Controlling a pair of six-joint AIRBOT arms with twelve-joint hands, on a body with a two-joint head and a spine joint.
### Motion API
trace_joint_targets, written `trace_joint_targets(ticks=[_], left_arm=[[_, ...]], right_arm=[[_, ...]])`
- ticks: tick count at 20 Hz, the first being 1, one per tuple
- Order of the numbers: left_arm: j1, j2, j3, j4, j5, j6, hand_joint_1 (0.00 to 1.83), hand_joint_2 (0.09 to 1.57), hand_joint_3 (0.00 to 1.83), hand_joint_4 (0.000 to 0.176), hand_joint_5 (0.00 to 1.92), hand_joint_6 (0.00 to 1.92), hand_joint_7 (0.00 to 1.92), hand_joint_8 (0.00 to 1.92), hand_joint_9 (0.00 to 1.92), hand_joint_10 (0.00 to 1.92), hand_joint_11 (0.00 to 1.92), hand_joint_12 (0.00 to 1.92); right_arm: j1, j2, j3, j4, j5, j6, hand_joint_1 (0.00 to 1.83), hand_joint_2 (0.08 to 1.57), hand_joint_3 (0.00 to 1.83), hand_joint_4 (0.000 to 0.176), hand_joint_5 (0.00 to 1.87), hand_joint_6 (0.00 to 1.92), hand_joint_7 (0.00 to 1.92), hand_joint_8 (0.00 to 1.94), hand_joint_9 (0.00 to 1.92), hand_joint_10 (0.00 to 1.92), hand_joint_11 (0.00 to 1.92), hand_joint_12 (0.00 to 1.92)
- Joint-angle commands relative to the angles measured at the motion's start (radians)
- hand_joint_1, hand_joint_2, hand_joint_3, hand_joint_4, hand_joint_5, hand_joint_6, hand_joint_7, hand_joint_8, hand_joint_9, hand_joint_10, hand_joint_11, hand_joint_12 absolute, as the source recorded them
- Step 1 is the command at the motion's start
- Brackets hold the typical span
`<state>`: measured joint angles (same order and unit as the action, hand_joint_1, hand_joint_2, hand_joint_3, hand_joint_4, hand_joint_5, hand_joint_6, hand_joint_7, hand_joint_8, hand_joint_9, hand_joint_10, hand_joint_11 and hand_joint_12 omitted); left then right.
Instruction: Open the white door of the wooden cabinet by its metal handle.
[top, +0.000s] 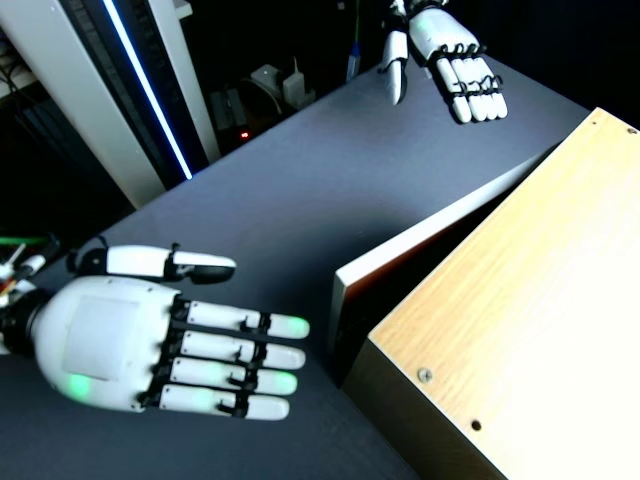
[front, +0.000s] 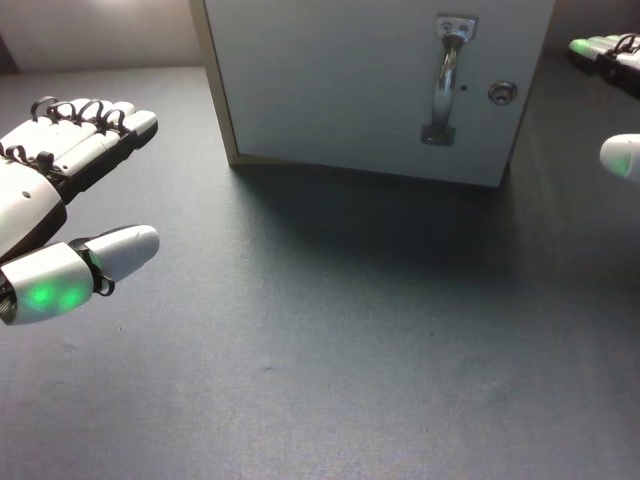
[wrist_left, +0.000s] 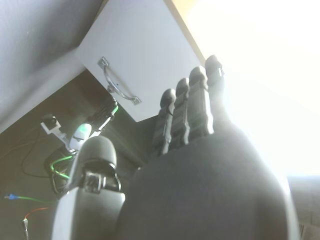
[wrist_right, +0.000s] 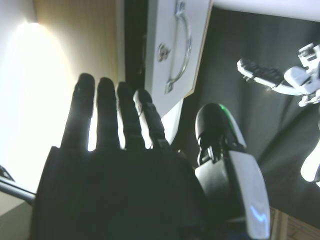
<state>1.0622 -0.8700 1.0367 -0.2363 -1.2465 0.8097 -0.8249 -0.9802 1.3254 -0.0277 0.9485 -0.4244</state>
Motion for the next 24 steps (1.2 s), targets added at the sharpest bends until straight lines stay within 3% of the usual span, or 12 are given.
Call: trace_joint_targets(ticks=[1, 24], left_arm=[[-0.008, -0.001, 0.005, -0.007, -0.124, -0.004, 0.0, 1.38, 0.0, 0.0, 0.09, 0.0, 0.04, 0.0, 0.04, 0.0, 0.03, 0.04], [-0.014, -0.007, 0.008, 0.003, -0.119, -0.011, 0.0, 1.4, 0.0, 0.0, 0.1, 0.01, 0.06, 0.01, 0.06, 0.01, 0.05, 0.05]], right_arm=[[0.017, 0.002, 0.008, 0.033, 0.105, 0.0, 0.0, 1.39, 0.0, 0.004, 0.0, 0.0, 0.0, 0.0, 0.0, 0.0, 0.0, 0.0], [0.12, -0.06, 0.071, -0.022, 0.012, 0.0, 0.0, 1.4, 0.0, 0.0, 0.0, 0.0, 0.0, 0.0, 0.0, 0.0, 0.0, 0.0]])
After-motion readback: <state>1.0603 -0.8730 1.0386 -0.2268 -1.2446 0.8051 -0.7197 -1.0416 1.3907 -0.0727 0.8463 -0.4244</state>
